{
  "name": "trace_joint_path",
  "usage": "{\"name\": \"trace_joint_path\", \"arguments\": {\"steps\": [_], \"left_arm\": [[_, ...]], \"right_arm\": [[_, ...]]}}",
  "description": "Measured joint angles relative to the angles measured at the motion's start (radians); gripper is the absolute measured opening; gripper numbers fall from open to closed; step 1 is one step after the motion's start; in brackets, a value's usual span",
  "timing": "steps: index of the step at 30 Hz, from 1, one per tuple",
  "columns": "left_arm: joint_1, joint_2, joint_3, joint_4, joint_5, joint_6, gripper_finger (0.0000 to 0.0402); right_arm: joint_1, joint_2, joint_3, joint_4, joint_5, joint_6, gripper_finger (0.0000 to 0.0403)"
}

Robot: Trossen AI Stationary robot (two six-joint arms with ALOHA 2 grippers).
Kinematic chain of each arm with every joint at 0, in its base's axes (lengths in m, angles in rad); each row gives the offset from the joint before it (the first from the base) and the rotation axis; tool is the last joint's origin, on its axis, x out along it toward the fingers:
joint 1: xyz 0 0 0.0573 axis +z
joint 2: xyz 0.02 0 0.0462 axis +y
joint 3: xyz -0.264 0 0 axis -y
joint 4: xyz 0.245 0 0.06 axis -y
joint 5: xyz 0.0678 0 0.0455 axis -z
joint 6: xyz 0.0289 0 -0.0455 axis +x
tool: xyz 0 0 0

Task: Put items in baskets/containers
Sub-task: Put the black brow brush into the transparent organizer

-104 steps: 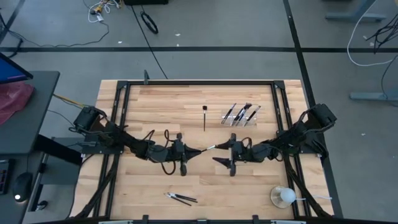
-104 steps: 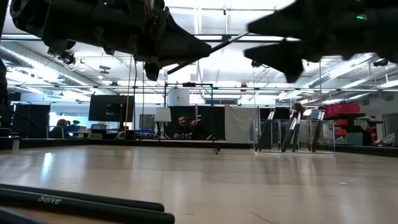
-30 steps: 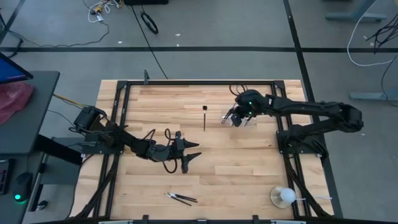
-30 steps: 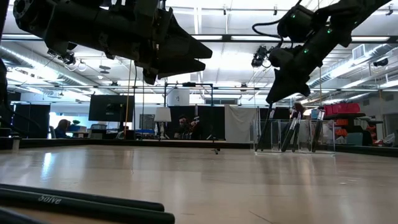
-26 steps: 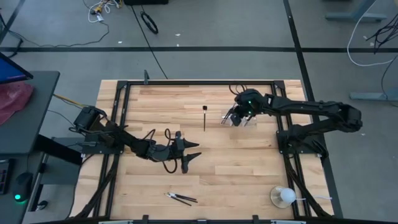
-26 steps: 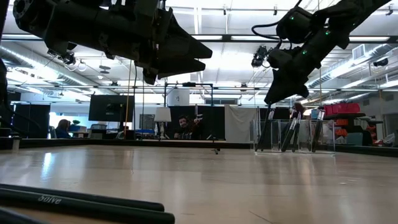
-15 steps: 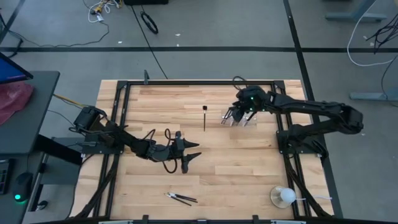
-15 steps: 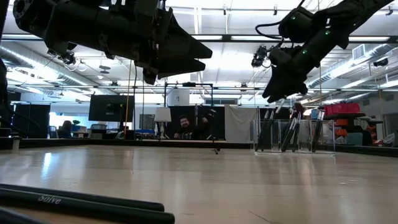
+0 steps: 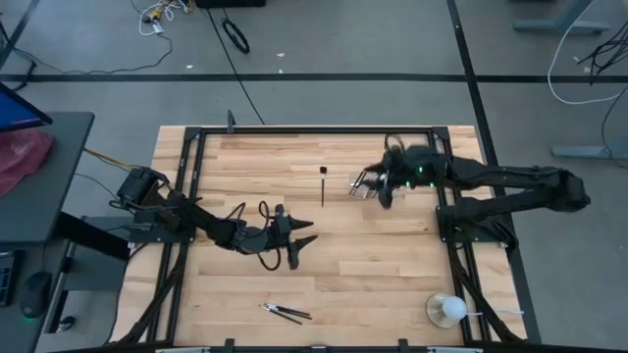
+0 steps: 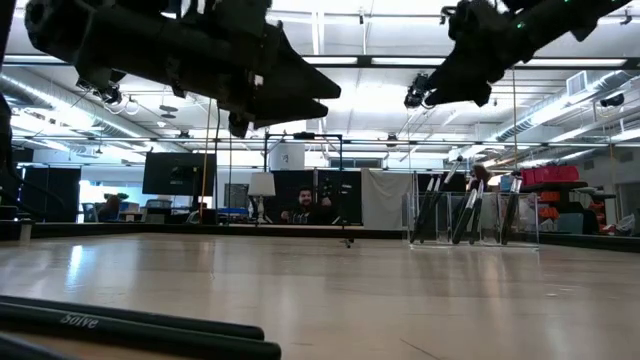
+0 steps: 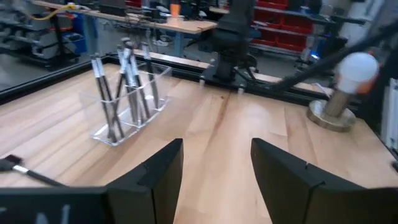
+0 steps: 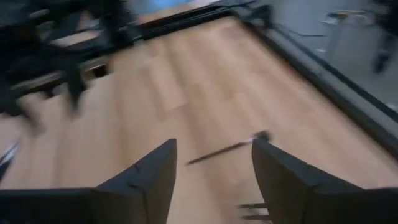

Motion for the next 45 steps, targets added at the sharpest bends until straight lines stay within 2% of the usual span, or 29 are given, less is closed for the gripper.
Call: {"name": "trace_joint_path", "arguments": {"steps": [4, 7, 11, 13, 16, 20, 22, 28, 36, 40, 45], "left_arm": [[0.044, 0.044, 0.0, 0.001, -0.058, -0.073, 0.0195], [0.093, 0.106, 0.011, -0.004, -0.1, -0.12, 0.0195], [0.16, 0.194, 0.076, -0.006, -0.091, -0.102, 0.0196], [0.19, 0.232, 0.123, -0.042, -0.051, -0.085, 0.0203], [0.234, 0.273, 0.205, -0.229, -0.047, -0.136, 0.0227], [0.296, 0.314, 0.32, -0.548, -0.065, -0.276, 0.0252], [0.325, 0.321, 0.353, -0.645, -0.051, -0.315, 0.0255], [0.379, 0.368, 0.394, -0.618, -0.013, -0.324, 0.0237], [0.435, 0.396, 0.394, -0.572, 0.014, -0.327, 0.0203], [0.46, 0.407, 0.395, -0.567, 0.044, -0.3, 0.0172], [0.472, 0.413, 0.398, -0.628, 0.097, -0.29, 0.0109]], "right_arm": [[0.194, 0.025, -0.043, 0.019, 0.062, 0.029, 0.019], [0.335, 0.062, -0.107, 0.114, 0.117, 0.092, 0.0176], [0.496, 0.109, -0.203, 0.298, 0.151, 0.162, 0.016], [0.568, 0.121, -0.236, 0.381, 0.169, 0.2, 0.0153], [0.663, 0.129, -0.267, 0.455, 0.234, 0.246, 0.0142], [0.761, 0.129, -0.268, 0.48, 0.376, 0.262, 0.0128], [0.787, 0.129, -0.268, 0.491, 0.422, 0.25, 0.0121], [0.802, 0.129, -0.268, 0.505, 0.486, 0.224, 0.0107], [0.801, 0.129, -0.268, 0.512, 0.491, 0.219, 0.0102], [0.801, 0.129, -0.268, 0.512, 0.493, 0.219, 0.0102], [0.801, 0.129, -0.268, 0.513, 0.513, 0.219, 0.0102]]}}
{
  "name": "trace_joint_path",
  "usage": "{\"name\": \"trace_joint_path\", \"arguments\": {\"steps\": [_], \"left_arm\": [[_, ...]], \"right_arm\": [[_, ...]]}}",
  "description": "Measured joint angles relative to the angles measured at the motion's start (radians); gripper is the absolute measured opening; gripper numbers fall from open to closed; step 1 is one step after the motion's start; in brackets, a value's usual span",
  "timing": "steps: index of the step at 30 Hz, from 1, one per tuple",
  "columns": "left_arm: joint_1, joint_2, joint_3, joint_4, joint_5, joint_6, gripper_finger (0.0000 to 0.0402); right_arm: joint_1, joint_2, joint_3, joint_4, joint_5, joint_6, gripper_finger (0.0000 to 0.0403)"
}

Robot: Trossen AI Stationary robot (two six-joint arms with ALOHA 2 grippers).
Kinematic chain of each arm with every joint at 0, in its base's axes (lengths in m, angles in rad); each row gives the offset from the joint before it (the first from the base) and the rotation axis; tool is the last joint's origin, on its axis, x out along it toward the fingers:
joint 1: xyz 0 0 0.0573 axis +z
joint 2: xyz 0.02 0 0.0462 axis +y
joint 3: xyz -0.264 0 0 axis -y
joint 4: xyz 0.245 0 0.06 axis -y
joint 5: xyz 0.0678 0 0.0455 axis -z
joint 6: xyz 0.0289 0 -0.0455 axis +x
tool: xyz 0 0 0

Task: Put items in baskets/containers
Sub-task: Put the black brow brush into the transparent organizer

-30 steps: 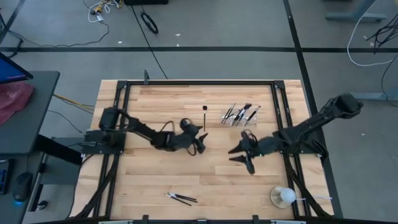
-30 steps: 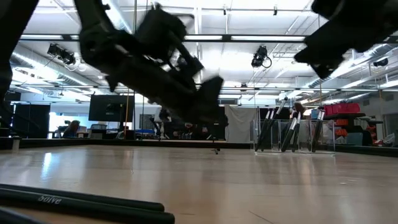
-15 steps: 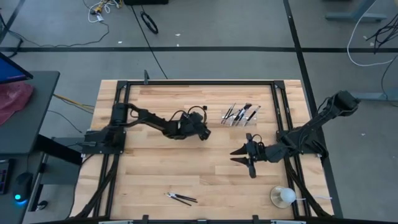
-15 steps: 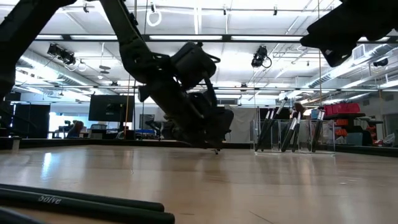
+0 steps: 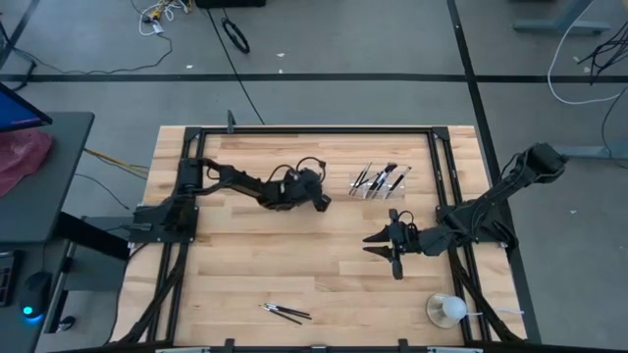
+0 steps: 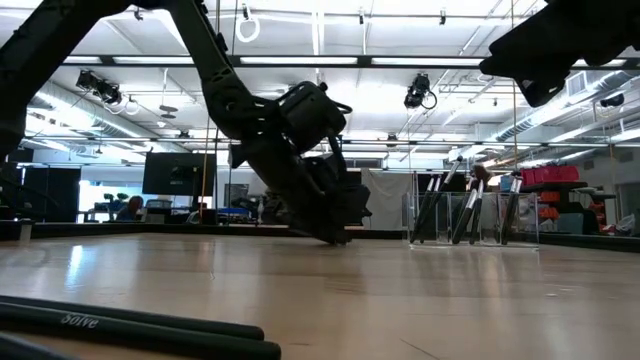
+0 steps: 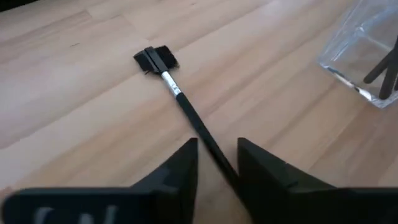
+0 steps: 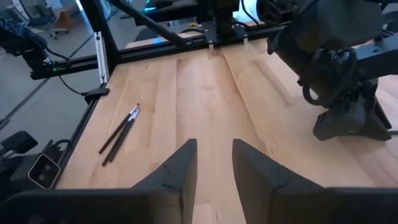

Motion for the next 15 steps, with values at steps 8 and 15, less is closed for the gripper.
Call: {"name": "trace_joint_path", "arguments": {"steps": [8, 15], "left_arm": [[-0.031, -0.002, 0.004, -0.11, 0.047, -0.001, 0.0011], [-0.131, -0.008, 0.004, -0.204, 0.001, -0.031, 0.0011]], "right_arm": [[0.0, 0.0, 0.0, 0.001, 0.0, 0.0, 0.0102], [0.0, 0.0, 0.0, 0.001, 0.0, 0.015, 0.0102]]}}
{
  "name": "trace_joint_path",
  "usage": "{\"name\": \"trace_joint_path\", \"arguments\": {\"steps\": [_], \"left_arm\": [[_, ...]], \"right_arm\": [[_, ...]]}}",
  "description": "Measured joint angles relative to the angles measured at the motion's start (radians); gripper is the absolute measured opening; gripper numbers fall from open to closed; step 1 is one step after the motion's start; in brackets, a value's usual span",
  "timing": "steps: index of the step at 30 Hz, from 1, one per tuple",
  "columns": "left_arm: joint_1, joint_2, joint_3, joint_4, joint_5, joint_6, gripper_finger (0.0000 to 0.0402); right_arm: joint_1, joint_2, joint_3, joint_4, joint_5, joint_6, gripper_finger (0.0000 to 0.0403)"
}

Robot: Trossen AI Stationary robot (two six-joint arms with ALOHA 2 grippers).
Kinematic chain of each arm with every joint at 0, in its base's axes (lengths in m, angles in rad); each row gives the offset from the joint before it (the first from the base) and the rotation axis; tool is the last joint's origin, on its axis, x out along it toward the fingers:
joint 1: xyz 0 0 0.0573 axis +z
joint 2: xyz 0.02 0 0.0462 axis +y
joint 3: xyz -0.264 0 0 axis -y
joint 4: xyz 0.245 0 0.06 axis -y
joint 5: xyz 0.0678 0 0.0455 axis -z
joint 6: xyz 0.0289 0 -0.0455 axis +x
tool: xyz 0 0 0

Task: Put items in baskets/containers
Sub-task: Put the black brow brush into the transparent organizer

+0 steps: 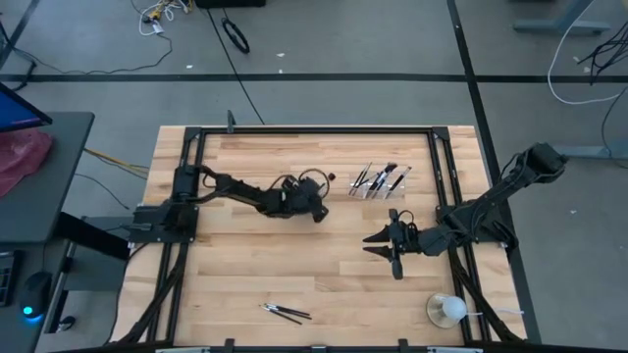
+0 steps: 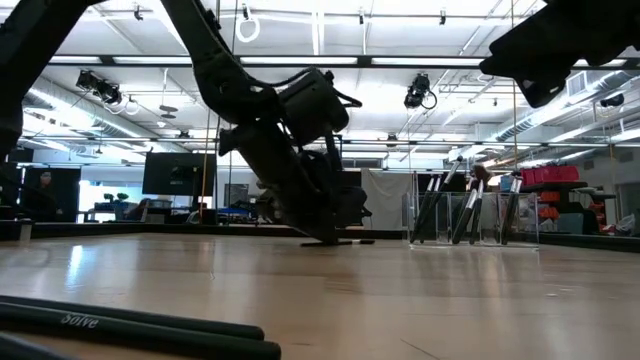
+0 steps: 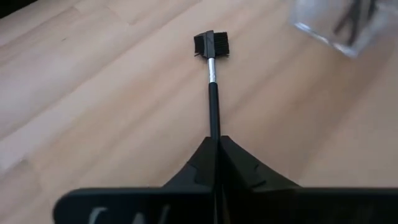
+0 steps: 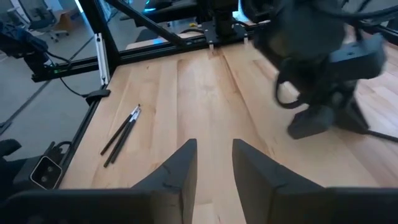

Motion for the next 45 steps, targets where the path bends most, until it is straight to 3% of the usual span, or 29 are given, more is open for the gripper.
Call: {"name": "trace_joint_path", "arguments": {"steps": [7, 18, 25, 36, 41, 45], "left_arm": [[-0.141, -0.024, -0.004, -0.099, -0.075, -0.036, 0.0014], [-0.294, -0.148, -0.01, -0.31, 0.145, -0.039, 0.0016], [-0.323, -0.152, -0.011, -0.308, 0.118, -0.03, 0.0031], [-0.347, -0.151, -0.012, -0.303, 0.013, -0.027, 0.0115], [-0.344, -0.151, -0.016, -0.26, 0.001, 0.032, 0.0112], [-0.34, -0.152, -0.093, -0.071, -0.009, 0.06, 0.0102]], "right_arm": [[0.0, 0.0, 0.0, 0.0, 0.0, 0.013, 0.0102], [0.0, 0.0, 0.0, 0.007, 0.0, 0.013, 0.0102], [0.0, 0.0, 0.0, 0.009, 0.0, 0.013, 0.0102], [0.0, 0.0, 0.0, 0.009, 0.0, 0.012, 0.0102], [0.0, 0.0, 0.0, 0.009, 0.0, 0.012, 0.0102], [0.0, 0.0, 0.0, 0.009, 0.0, 0.012, 0.0102]]}}
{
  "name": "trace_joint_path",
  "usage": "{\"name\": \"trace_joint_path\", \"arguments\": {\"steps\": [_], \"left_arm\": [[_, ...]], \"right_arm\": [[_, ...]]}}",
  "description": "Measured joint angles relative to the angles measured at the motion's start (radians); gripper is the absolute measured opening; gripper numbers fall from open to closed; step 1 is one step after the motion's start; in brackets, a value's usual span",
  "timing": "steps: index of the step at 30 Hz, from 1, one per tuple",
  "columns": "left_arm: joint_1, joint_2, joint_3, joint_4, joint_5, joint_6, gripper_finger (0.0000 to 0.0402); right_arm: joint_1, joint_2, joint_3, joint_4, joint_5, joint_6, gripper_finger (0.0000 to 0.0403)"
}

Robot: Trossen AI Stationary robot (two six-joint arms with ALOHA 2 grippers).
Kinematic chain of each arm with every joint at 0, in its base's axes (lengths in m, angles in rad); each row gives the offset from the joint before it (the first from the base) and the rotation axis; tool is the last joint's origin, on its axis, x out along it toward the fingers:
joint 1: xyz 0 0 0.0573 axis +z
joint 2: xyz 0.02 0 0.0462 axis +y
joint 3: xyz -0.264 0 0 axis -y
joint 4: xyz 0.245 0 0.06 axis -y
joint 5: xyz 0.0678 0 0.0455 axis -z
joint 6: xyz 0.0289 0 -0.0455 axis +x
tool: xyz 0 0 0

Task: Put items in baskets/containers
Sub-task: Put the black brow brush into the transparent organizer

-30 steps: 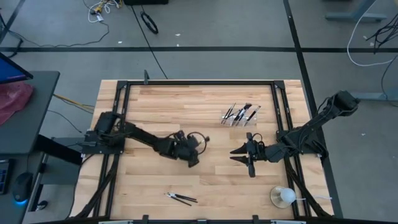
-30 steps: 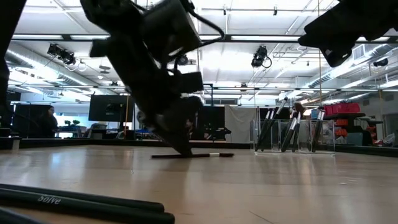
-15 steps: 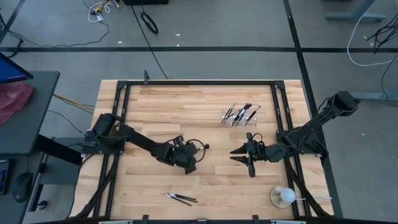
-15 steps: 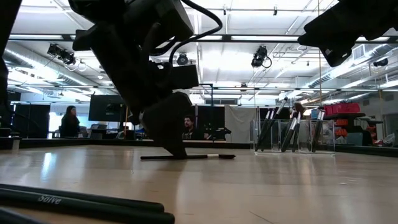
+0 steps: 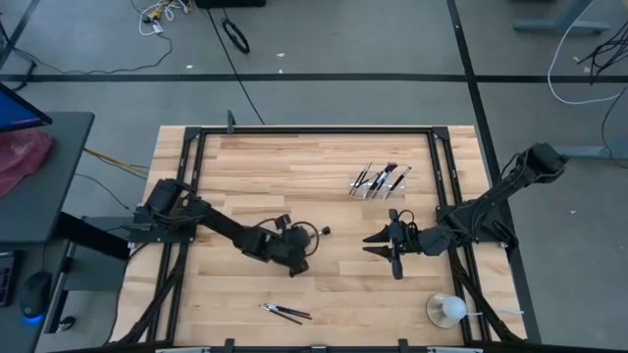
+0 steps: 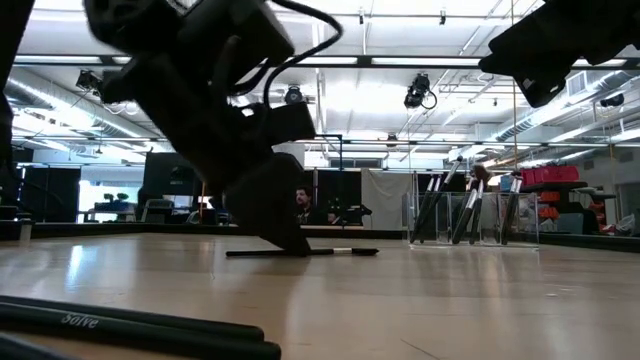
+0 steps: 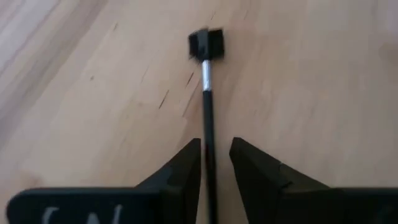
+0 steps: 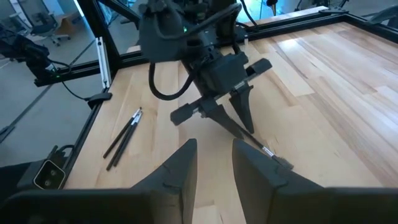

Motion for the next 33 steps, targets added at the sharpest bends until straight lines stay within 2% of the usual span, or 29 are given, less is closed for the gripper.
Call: {"name": "trace_joint_path", "arguments": {"steps": [8, 13, 20, 25, 29, 33], "left_arm": [[0.013, 0.001, -0.224, 0.434, -0.011, 0.019, 0.0099], [0.02, -0.003, -0.272, 0.469, -0.028, 0.075, 0.0094], [0.07, 0.009, -0.28, 0.549, 0.058, 0.183, 0.0045], [0.104, 0.017, -0.279, 0.58, 0.104, 0.193, 0.002], [0.108, 0.021, -0.279, 0.603, 0.103, 0.199, 0.0037], [0.111, 0.026, -0.282, 0.666, 0.095, 0.209, 0.0094]], "right_arm": [[0.0, 0.0, 0.0, 0.0, 0.029, 0.0, 0.0102], [0.0, 0.0, 0.0, 0.0, 0.052, 0.0, 0.0102], [0.0, 0.0, 0.0, 0.01, 0.052, 0.0, 0.0102], [0.0, 0.0, 0.0, 0.023, 0.052, 0.0, 0.0102], [0.0, 0.0, 0.0, 0.021, 0.052, -0.003, 0.0102], [0.0, 0.0, 0.0, 0.022, 0.052, -0.008, 0.0102]]}}
